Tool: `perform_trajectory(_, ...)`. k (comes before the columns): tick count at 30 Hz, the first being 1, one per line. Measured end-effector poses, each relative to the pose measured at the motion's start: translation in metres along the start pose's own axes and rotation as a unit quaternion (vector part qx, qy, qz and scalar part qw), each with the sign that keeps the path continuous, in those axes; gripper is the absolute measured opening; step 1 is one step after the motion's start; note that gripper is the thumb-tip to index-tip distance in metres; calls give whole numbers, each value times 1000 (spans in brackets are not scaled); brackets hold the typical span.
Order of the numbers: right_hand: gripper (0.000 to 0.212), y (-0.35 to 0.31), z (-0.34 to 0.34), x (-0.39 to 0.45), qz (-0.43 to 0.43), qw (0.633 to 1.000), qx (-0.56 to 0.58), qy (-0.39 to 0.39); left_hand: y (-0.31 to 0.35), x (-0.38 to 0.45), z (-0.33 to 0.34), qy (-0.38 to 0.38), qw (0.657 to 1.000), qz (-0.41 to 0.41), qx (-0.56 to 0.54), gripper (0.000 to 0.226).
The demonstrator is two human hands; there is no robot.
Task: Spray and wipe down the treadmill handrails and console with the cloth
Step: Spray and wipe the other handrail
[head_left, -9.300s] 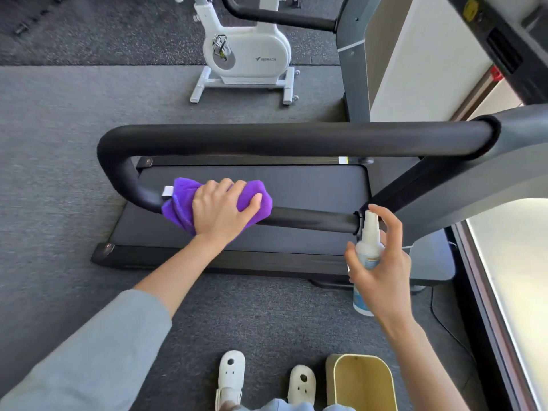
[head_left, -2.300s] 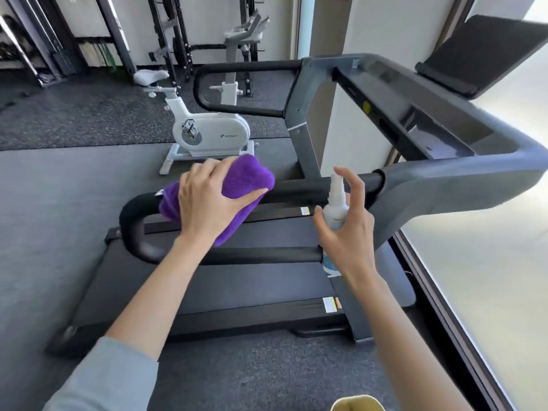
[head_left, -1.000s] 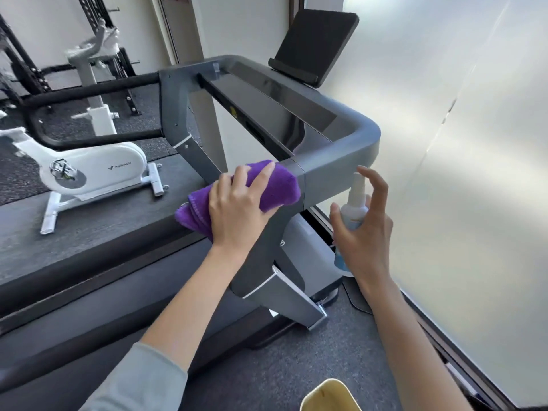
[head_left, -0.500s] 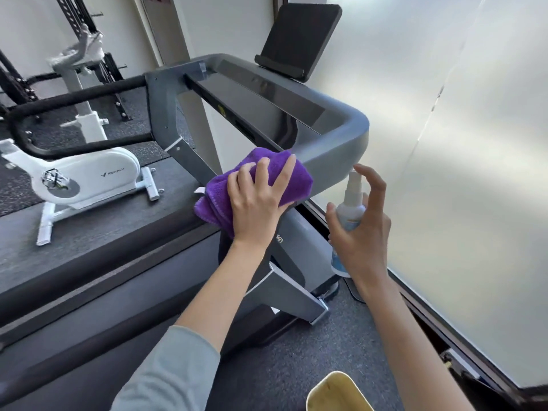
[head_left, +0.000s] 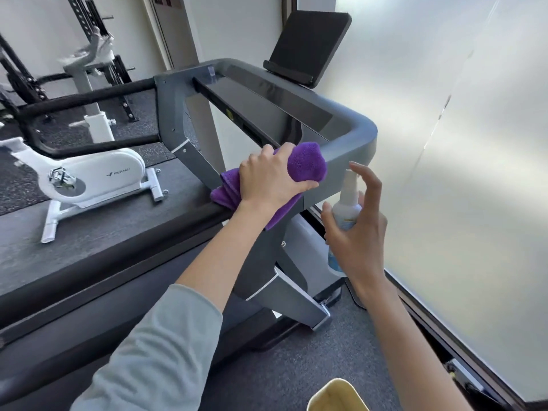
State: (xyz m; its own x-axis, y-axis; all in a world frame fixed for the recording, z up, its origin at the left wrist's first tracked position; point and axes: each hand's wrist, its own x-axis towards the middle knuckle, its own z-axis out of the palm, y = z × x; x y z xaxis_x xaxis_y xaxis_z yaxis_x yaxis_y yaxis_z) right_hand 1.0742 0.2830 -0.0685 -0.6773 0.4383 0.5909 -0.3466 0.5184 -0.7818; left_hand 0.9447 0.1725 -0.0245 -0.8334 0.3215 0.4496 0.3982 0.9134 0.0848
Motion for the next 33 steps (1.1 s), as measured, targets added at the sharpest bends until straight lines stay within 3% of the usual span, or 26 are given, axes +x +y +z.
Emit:
perform_trajectory(5, 63, 3, 5, -11, 19, 1000, 14, -9, -30, -41, -6, 82, 997, -14, 10, 78)
perform_trajectory(10, 68, 9, -4, -20, 31, 999, 11, -1, -46, -28, -25, 65, 996, -57, -19, 65)
perform_trajectory(12, 63, 11, -6, -17, 34, 999, 10, 4, -26, 5, -26, 34, 997, -51, -45, 66)
perform_trajectory(15, 61, 11, -4, -11, 36, 999, 5, 3, 16, 40, -13, -114, 990, -1, -86, 74)
perform_trajectory(17, 62, 11, -2, -5, 29, 1000, 3, 2, 22, 51, -6, -163, 981, 0, -101, 69)
perform_trajectory(19, 62, 13, 0, 1, 25, 1000, -6, -4, 9, 44, -5, -144, 983, -9, -115, 60)
perform_trajectory(24, 60, 16, 8, 26, -6, 1000, -12, -9, -34, 4, -3, -15, 994, -29, -103, 59)
perform_trajectory(28, 56, 8, 20, 68, -54, 999, 3, -5, -40, -1, -6, -6, 994, -15, -106, 61)
perform_trajectory(33, 55, -3, 37, 147, -124, 991, 14, -57, -41, -2, -5, 1, 993, -10, -120, 61)
